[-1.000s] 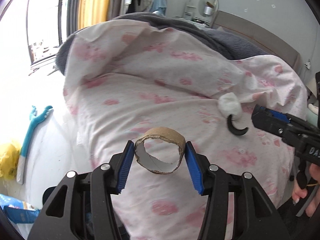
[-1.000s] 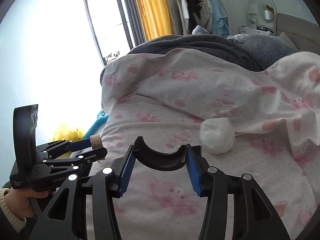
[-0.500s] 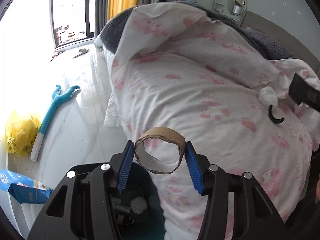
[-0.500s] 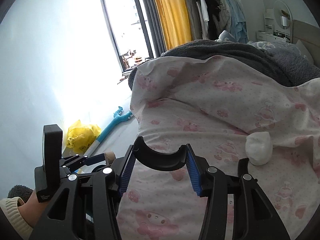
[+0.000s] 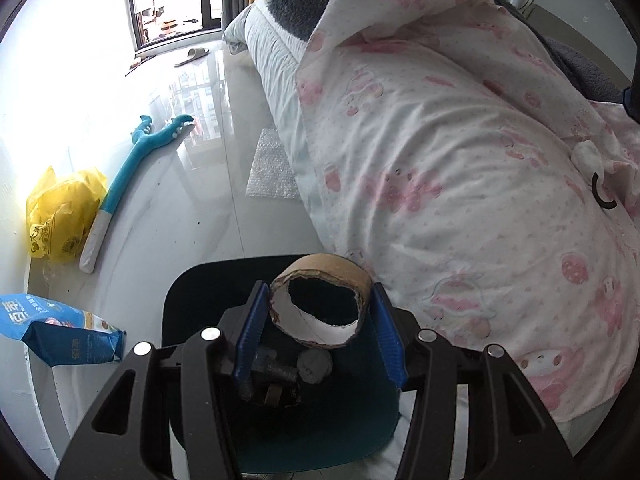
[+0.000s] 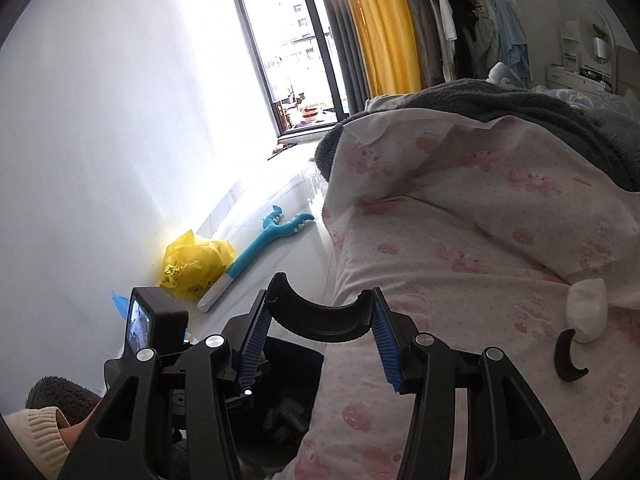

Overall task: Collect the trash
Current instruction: 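Carry the cardboard roll and black plastic piece over the black bin, then open the left gripper over the bin while right releases the black piece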

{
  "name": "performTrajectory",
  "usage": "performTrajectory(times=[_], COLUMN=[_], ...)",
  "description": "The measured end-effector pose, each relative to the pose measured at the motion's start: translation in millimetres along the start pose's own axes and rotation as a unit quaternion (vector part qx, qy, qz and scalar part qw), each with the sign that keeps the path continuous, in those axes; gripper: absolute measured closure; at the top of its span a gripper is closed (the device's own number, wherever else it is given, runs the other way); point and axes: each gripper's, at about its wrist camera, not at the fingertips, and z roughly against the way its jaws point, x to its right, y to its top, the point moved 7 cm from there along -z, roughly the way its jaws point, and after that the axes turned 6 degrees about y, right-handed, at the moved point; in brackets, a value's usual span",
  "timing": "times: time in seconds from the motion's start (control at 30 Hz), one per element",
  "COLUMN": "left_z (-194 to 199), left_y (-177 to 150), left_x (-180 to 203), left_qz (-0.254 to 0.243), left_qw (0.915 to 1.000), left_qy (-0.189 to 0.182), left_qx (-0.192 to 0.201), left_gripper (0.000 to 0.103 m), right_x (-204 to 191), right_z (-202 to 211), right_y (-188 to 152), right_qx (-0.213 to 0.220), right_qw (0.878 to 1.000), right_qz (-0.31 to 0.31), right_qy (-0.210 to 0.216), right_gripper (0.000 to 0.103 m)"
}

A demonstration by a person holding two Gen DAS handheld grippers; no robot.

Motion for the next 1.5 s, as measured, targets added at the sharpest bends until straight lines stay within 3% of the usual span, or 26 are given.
performTrajectory(times=[0.63,0.7,0.73,0.9,1.13,1.5], left_z=[-57,-60,-60,-51,-27,20], left_y=[-71,-77,-79,-79,-67,-49], left_x=[-62,-66,-68,-78,-97,-130], left_qz=[0.038,0.046,0.048,0.055,0.062,0.081], left_qw=[0.9882,0.986,0.9855,0.9881,0.995,0.9961], left_qy=[0.01,0.004,0.006,0.007,0.02,0.029], left_qx=[-0.148,-0.16,-0.163,-0.144,-0.076,0.02], left_gripper=[0.047,0.042,0.034,0.022,0.014,0.013], right_x=[-60,-63,-64,-71,-77,-74], right_z=[-67,-76,-80,-100,-124,-159], right_y=[-18,-22,-24,-33,-45,-73], right_qx=[-0.06,-0.072,-0.077,-0.099,-0.123,-0.171], right_qw=[0.997,0.997,0.996,0.994,0.991,0.984], right_qz=[0.018,0.019,0.019,0.011,0.002,-0.029], right_qy=[0.035,0.036,0.038,0.045,0.043,0.037], right_gripper=[0.052,0.052,0.052,0.052,0.052,0.053])
